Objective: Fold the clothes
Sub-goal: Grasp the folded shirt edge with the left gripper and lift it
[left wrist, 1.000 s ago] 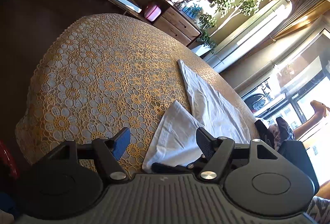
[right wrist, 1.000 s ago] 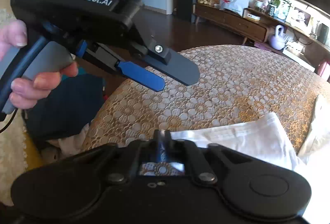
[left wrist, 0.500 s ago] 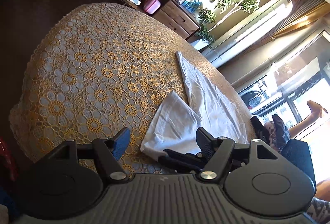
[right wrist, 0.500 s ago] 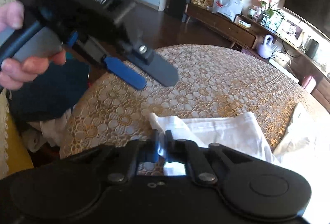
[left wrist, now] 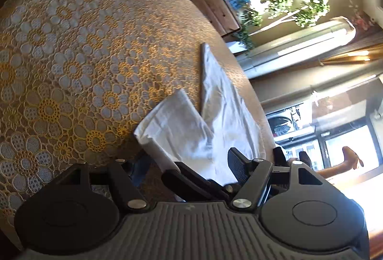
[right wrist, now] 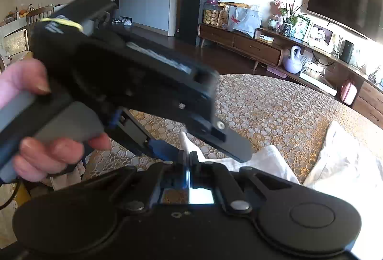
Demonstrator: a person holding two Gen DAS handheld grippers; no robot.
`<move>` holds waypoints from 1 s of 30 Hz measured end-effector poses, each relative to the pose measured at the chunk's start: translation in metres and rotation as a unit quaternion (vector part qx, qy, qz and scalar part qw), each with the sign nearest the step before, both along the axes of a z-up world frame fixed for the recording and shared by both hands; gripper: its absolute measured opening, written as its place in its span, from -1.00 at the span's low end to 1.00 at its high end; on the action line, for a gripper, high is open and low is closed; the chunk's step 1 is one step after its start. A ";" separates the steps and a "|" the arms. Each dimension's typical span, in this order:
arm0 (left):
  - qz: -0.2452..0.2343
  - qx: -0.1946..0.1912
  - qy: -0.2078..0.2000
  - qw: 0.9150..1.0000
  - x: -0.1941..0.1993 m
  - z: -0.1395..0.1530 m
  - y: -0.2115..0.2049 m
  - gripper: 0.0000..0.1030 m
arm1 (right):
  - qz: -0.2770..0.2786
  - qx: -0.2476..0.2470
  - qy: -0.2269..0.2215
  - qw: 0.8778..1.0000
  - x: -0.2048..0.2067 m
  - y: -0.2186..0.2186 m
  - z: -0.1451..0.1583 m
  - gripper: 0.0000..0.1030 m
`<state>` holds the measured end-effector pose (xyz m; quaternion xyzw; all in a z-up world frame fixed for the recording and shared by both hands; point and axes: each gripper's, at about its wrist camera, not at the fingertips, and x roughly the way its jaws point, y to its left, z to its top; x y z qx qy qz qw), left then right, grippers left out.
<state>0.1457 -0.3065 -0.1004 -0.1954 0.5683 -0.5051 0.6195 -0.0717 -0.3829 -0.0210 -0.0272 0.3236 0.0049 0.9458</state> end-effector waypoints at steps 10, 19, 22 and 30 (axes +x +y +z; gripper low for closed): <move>0.013 0.010 -0.026 1.000 -0.007 -0.004 -0.007 -0.81 | 0.006 0.010 -0.008 1.000 -0.004 -0.008 0.002 1.00; 0.037 -0.005 -0.071 0.997 -0.003 0.006 0.010 -0.91 | 0.056 -0.072 0.051 0.995 -0.062 -0.055 0.005 1.00; 0.033 0.001 -0.080 0.996 -0.007 0.007 0.007 -0.91 | 0.043 -0.082 0.088 0.992 -0.072 -0.071 -0.001 1.00; 0.033 0.012 -0.067 0.997 -0.016 -0.002 -0.001 -0.80 | 0.044 -0.068 0.090 0.993 -0.078 -0.070 -0.013 1.00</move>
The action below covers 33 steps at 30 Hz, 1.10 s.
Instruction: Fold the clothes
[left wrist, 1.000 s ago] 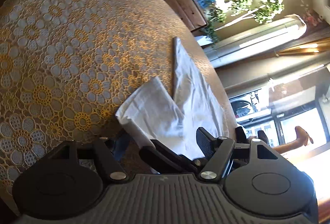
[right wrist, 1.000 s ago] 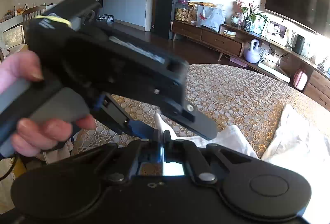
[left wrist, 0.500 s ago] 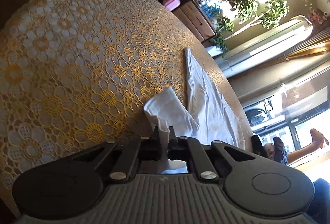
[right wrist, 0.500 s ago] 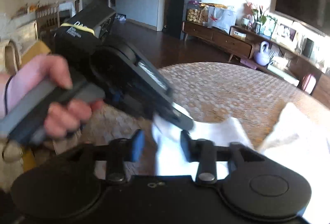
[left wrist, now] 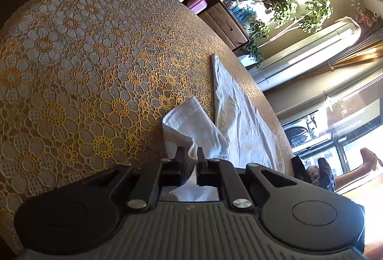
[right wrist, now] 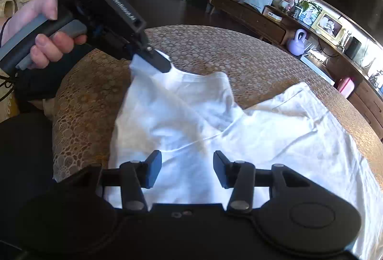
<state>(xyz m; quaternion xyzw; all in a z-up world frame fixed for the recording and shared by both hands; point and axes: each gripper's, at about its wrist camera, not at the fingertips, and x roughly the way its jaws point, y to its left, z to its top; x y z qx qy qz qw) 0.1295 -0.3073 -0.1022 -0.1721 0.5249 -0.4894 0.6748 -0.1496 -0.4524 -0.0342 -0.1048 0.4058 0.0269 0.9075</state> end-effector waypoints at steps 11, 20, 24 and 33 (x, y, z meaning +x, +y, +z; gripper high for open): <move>0.001 0.060 -0.064 0.996 -0.021 0.008 -0.015 -0.71 | -0.010 0.028 -0.016 0.999 -0.004 -0.003 0.000 1.00; -0.010 0.045 -0.153 0.987 -0.049 0.046 -0.029 -0.98 | 0.022 0.053 -0.008 0.998 -0.021 -0.001 0.003 1.00; -0.055 0.030 -0.190 0.980 -0.080 0.068 -0.054 -0.98 | 0.018 0.047 -0.005 0.999 -0.038 0.000 0.000 1.00; -0.192 0.034 -0.225 0.955 -0.178 0.057 -0.125 -0.98 | -0.053 0.062 -0.019 0.996 -0.098 -0.043 0.008 1.00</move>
